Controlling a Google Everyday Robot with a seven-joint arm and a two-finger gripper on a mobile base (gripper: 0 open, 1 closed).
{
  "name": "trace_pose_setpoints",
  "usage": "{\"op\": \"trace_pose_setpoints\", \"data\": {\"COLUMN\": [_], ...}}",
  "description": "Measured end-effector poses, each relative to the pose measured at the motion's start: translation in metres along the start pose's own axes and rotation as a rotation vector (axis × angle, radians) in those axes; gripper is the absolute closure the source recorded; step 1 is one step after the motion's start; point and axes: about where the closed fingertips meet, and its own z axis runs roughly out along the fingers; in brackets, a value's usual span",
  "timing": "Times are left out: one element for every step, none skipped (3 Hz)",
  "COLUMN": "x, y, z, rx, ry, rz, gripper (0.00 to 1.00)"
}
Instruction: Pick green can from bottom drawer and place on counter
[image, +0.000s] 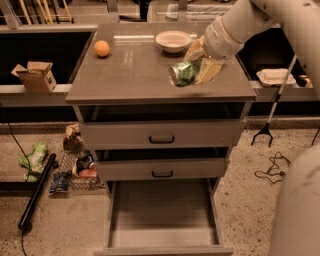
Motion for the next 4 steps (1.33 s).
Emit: {"op": "trace_pose_setpoints", "data": {"x": [0.000,0.005,0.010,0.015], "y": [-0.044,-0.066,-0.078,-0.085], "z": [0.008,0.027,0.051,0.074], "rx": [0.071,0.108,0.115,0.111], "ry": [0.012,0.024,0.035,0.044], "rz": [0.130,0.237,0.320,0.381], "gripper": [1.00,1.00,1.00,1.00]}}
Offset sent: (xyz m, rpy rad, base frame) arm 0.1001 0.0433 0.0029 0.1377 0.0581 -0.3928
